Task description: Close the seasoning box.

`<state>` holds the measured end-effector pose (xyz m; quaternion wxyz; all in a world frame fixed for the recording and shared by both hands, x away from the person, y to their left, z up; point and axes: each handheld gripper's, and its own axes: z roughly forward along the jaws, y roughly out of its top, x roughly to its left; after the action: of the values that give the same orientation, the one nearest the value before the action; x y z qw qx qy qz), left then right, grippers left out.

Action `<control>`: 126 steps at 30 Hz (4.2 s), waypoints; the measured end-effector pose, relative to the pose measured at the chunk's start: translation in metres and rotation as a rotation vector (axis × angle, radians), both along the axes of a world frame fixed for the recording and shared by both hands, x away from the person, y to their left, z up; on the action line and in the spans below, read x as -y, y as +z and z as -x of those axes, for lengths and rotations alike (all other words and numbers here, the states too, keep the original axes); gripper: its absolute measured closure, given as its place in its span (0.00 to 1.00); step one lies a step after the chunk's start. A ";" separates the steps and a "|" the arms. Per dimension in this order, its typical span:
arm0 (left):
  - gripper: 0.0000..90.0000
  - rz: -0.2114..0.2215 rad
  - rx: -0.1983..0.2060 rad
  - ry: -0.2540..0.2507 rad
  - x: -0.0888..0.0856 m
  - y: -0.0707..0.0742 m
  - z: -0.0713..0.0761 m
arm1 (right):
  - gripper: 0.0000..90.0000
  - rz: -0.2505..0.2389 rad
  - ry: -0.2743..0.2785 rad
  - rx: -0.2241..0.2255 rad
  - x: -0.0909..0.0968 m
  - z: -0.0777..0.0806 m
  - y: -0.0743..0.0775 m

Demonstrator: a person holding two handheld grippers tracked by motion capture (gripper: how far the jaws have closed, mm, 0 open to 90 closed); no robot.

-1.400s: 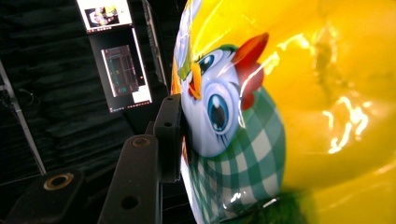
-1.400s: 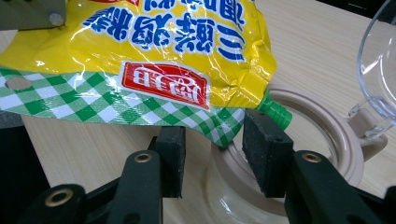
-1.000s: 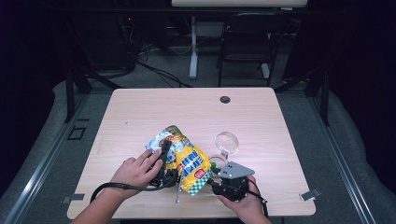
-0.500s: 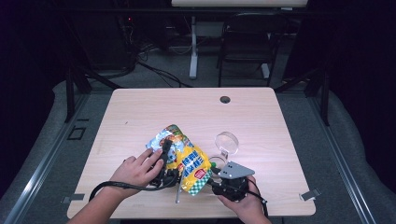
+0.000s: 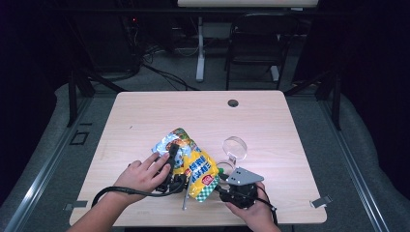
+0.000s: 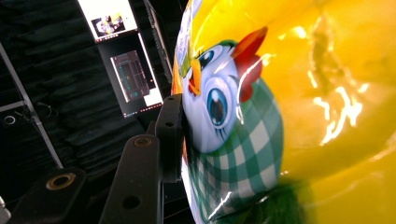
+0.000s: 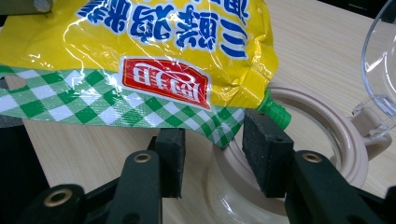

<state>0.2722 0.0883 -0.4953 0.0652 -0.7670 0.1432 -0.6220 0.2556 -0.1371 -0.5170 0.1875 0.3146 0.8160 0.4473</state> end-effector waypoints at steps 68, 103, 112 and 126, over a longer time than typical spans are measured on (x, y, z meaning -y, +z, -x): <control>0.75 -0.101 -0.003 -0.035 0.011 0.021 0.004 | 0.66 -0.032 -0.003 -0.005 0.002 0.001 0.002; 0.77 -0.181 0.020 -0.071 0.023 0.034 0.008 | 0.66 -0.066 -0.014 -0.006 0.006 0.001 0.004; 0.78 -0.175 0.006 -0.068 0.025 0.035 0.008 | 0.65 -0.072 -0.014 0.000 0.006 0.001 0.004; 0.79 -0.207 -0.003 -0.081 0.026 0.038 0.008 | 0.65 -0.070 -0.013 0.001 0.006 0.002 0.004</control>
<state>0.2642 0.0619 -0.4571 0.1189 -0.7507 0.2377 -0.6049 0.2538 -0.1432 -0.5126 0.1798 0.3260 0.7977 0.4745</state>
